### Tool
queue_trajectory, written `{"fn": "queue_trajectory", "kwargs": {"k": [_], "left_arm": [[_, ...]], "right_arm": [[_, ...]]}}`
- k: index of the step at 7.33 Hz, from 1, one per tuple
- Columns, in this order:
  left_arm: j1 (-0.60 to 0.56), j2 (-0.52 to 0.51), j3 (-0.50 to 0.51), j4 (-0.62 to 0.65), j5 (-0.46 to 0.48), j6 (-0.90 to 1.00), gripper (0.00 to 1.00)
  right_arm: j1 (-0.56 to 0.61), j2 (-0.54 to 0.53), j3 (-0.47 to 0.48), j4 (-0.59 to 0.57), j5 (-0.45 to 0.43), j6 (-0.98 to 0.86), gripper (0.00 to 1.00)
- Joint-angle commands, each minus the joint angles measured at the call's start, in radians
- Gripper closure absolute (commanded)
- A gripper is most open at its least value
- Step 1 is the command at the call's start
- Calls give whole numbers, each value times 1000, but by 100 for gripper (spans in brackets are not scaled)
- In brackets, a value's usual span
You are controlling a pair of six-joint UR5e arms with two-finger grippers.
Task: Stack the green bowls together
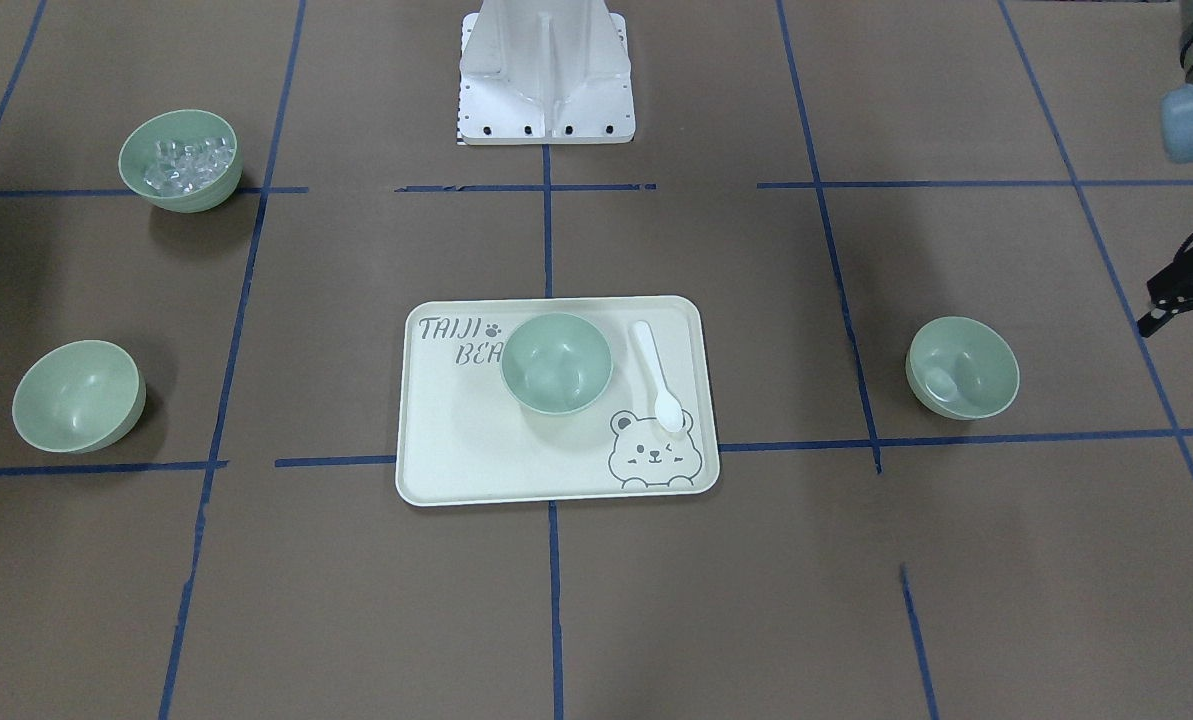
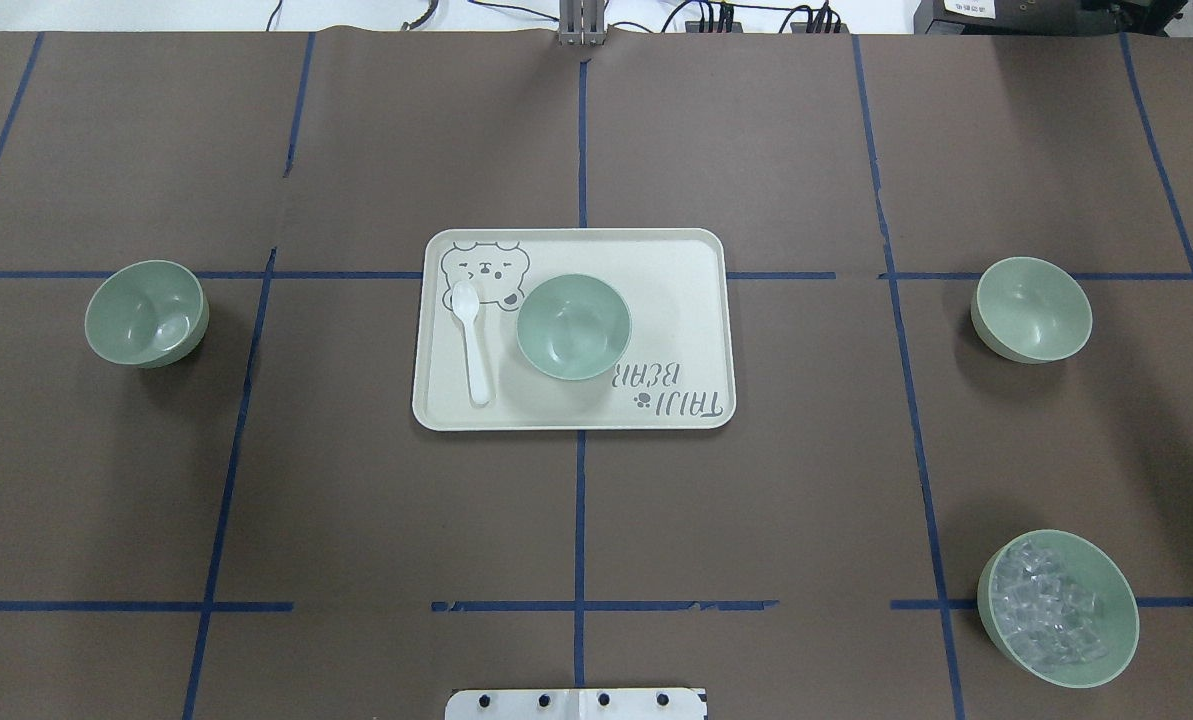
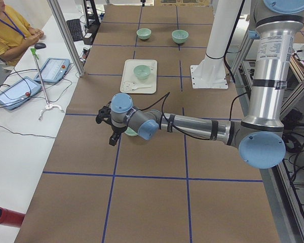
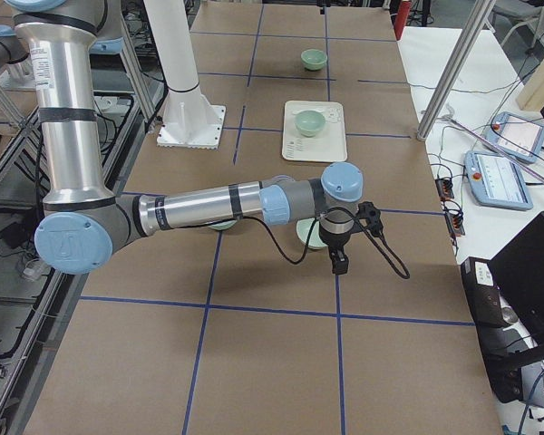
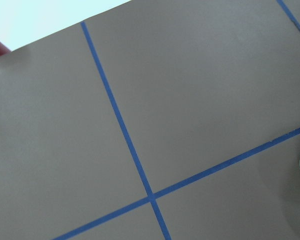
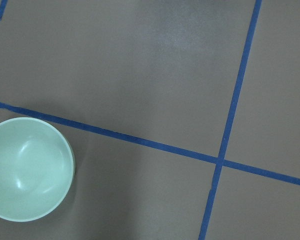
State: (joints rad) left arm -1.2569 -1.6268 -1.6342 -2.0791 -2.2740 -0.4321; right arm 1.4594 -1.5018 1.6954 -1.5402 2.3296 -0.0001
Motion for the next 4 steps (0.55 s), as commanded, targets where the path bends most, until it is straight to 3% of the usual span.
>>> {"fn": "queue_trajectory", "kwargs": {"k": [1, 4], "left_arm": [[140, 4, -7, -68, 144, -289, 2], [262, 5, 11, -81, 226, -405, 10]], "right_arm": [[-2, 0, 0, 3, 0, 8, 0], [-1, 0, 0, 2, 0, 8, 0]]}}
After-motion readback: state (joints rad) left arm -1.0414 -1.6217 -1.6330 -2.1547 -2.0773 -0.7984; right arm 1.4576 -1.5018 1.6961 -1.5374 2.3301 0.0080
